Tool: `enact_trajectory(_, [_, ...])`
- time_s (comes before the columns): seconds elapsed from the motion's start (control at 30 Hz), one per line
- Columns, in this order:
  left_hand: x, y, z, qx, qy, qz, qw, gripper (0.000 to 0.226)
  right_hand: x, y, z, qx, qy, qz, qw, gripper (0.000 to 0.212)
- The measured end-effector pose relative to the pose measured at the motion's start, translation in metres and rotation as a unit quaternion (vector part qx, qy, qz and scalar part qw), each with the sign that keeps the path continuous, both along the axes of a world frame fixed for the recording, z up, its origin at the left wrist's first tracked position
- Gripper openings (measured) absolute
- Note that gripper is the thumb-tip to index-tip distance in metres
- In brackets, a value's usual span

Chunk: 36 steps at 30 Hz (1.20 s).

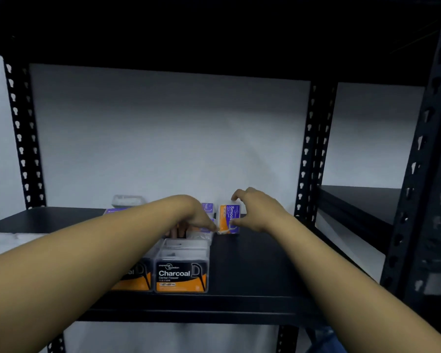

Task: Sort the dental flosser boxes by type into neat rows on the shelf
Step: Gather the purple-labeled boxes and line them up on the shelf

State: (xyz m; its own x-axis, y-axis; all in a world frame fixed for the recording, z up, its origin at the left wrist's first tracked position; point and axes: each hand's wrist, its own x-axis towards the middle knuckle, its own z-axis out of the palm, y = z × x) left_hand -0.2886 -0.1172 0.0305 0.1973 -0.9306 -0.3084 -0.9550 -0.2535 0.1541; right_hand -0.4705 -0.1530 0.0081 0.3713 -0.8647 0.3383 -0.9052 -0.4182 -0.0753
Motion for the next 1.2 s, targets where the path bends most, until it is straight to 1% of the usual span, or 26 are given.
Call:
enact_trajectory(0.07, [-0.003, -0.002, -0.005, 0.004, 0.011, 0.021, 1.0, 0.09, -0.005, -0.003, -0.01, 0.006, -0.028, 0.02, 0.999, 0.064])
enact_trajectory(0.17, [-0.004, -0.007, -0.011, -0.012, 0.033, 0.036, 0.999, 0.09, -0.011, -0.006, -0.022, 0.016, -0.084, 0.057, 0.995, 0.056])
enact_trajectory(0.27, [-0.004, -0.009, -0.012, -0.023, 0.041, 0.049, 0.998, 0.089, -0.016, -0.007, -0.029, 0.014, -0.135, 0.079, 0.988, 0.059])
enact_trajectory(0.33, [-0.004, -0.007, -0.011, -0.028, 0.046, 0.046, 0.997, 0.085, -0.022, -0.009, -0.032, 0.035, -0.184, 0.091, 0.978, 0.058])
enact_trajectory(0.4, [-0.005, -0.007, -0.009, -0.04, 0.055, 0.04, 0.997, 0.075, -0.03, -0.01, -0.035, 0.051, -0.259, 0.104, 0.959, 0.053])
enact_trajectory(0.47, [-0.006, -0.005, -0.004, -0.064, 0.054, 0.029, 0.996, 0.054, -0.038, -0.01, -0.033, 0.041, -0.326, 0.104, 0.939, 0.045])
enact_trajectory(0.5, [-0.009, -0.003, -0.001, -0.078, 0.051, 0.021, 0.995, 0.046, -0.044, -0.008, -0.032, 0.038, -0.347, 0.102, 0.932, 0.042])
enact_trajectory(0.53, [-0.012, 0.0, 0.003, -0.093, 0.044, 0.011, 0.995, 0.042, -0.048, -0.006, -0.031, 0.04, -0.362, 0.101, 0.926, 0.041])
enact_trajectory(0.63, [-0.019, 0.005, 0.012, -0.15, -0.008, -0.039, 0.988, 0.043, -0.057, -0.001, -0.03, 0.053, -0.374, 0.103, 0.92, 0.045])
enact_trajectory(0.73, [-0.022, 0.006, 0.017, -0.194, 0.005, -0.073, 0.978, 0.043, -0.062, 0.002, -0.032, 0.063, -0.368, 0.109, 0.921, 0.042])
enact_trajectory(0.83, [-0.028, 0.006, 0.016, -0.176, 0.025, -0.119, 0.977, 0.03, -0.068, 0.006, -0.035, 0.069, -0.348, 0.11, 0.929, 0.031])
enact_trajectory(0.93, [-0.038, 0.007, 0.013, -0.157, 0.03, -0.16, 0.974, 0.021, -0.074, 0.01, -0.037, 0.077, -0.339, 0.115, 0.93, 0.026])
enact_trajectory(1.07, [-0.052, 0.008, 0.017, -0.136, 0.02, -0.212, 0.967, 0.027, -0.083, 0.015, -0.042, 0.086, -0.335, 0.127, 0.93, 0.028])
enact_trajectory(1.2, [-0.062, 0.009, 0.028, -0.097, -0.031, -0.239, 0.966, 0.025, -0.095, 0.023, -0.049, 0.097, -0.359, 0.134, 0.918, 0.032])
